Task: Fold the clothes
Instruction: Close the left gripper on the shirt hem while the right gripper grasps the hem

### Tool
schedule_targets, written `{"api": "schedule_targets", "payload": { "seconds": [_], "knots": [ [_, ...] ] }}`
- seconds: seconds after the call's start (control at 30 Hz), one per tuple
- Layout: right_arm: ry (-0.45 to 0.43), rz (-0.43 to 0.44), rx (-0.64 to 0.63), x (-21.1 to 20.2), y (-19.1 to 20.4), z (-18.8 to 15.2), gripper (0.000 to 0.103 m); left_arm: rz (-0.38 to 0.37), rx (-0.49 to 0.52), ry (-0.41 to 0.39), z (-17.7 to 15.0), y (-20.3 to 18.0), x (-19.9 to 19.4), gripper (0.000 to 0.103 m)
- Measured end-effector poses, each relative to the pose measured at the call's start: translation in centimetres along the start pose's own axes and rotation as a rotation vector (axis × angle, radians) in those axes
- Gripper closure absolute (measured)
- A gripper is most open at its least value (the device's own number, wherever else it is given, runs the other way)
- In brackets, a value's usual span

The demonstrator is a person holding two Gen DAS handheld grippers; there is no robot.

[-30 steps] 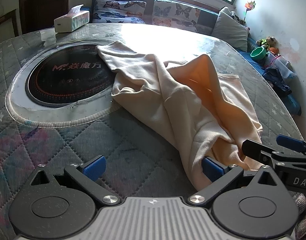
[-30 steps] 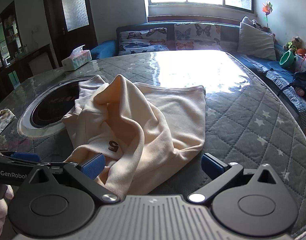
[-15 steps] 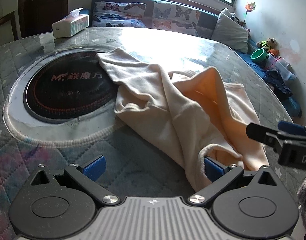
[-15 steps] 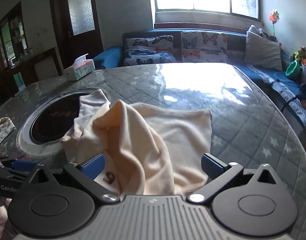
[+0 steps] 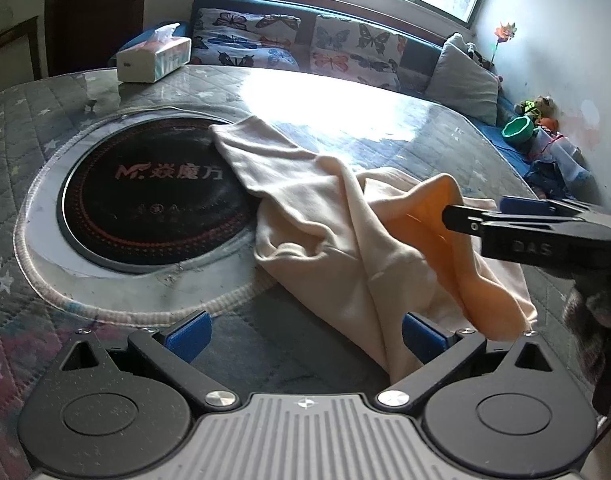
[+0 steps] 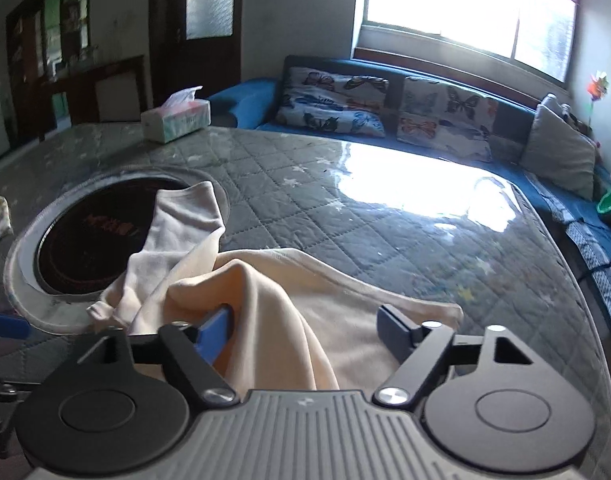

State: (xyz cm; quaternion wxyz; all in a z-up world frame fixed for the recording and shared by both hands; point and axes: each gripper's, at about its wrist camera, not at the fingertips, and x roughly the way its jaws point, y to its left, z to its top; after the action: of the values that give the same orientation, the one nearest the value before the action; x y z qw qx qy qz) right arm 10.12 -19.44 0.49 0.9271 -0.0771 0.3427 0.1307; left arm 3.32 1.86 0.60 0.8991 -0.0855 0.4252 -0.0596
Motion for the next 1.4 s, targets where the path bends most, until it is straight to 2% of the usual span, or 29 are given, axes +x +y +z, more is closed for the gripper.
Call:
{"api": "schedule_targets", "payload": {
  "seconds": [0.07,0.1,0.17,0.2,0.27,0.4,0.57,0.7,0.73,0.87,0.97,1.03,1.17,1.23,1.27,1.3,1.37,1.4],
  "knots": [
    [0.0,0.022,-0.017,0.8,0.1,0.4,0.035,-0.005,-0.011,-0.002,0.5,0.1,0.2,0.0],
    [-0.005,0.036,-0.022,1.2,0.1,0.6,0.045,-0.008,-0.016,-0.005,0.8,0.2,0.4,0.0],
    [-0.007,0.061,-0.02,1.8,-0.2,0.8,0.057,-0.016,-0.009,-0.018,1.4,0.0,0.5,0.001],
    [-0.007,0.073,-0.009,2.0,-0.5,0.8,0.069,-0.019,-0.004,-0.026,1.7,-0.1,0.6,0.001],
    [-0.014,0.098,0.027,2.2,-1.3,0.9,0.08,-0.033,0.008,-0.037,2.4,-0.4,0.8,0.003],
    [-0.049,0.091,0.083,0.9,-3.0,0.6,0.095,-0.053,0.037,-0.057,3.8,-1.1,1.7,0.013],
    [-0.117,0.036,0.163,-2.1,-6.0,-0.2,0.099,-0.066,0.081,-0.081,6.2,-2.2,3.6,0.023],
    [-0.152,-0.04,0.242,-4.6,-8.9,-1.7,0.1,-0.061,0.088,-0.08,8.1,-2.8,5.9,0.023],
    [-0.143,-0.035,0.259,-5.1,-9.6,-2.1,0.1,-0.06,0.079,-0.074,8.6,-2.7,6.5,0.023],
    [-0.121,-0.005,0.261,-5.7,-10.2,-2.8,0.091,-0.078,0.069,-0.052,10.3,-2.9,8.9,0.026],
    [-0.098,0.055,0.229,-4.9,-9.2,-2.6,0.062,-0.079,0.076,-0.034,10.9,-3.3,10.3,0.026],
    [-0.083,0.096,0.183,-3.6,-8.0,-2.3,0.061,-0.069,0.075,-0.019,11.2,-3.4,11.1,0.028],
    [-0.034,0.113,0.153,-0.6,-6.9,-1.6,0.054,-0.048,0.061,0.01,11.4,-3.0,12.4,0.03],
    [-0.005,0.114,0.157,1.5,-6.5,-1.3,0.057,-0.054,0.055,0.02,11.4,-2.8,12.8,0.031],
    [0.007,0.121,0.165,1.9,-6.5,-1.5,0.064,-0.052,0.06,0.021,11.4,-2.8,13.0,0.031],
    [0.018,0.129,0.174,2.4,-6.6,-1.6,0.079,-0.05,0.07,0.02,11.5,-2.9,13.1,0.031],
    [0.024,0.131,0.193,2.7,-6.7,-1.9,0.091,-0.051,0.084,0.017,11.6,-3.1,13.2,0.034],
    [0.017,0.124,0.204,2.5,-6.9,-2.1,0.097,-0.054,0.089,0.016,11.7,-3.2,13.2,0.04]
  ]
}}
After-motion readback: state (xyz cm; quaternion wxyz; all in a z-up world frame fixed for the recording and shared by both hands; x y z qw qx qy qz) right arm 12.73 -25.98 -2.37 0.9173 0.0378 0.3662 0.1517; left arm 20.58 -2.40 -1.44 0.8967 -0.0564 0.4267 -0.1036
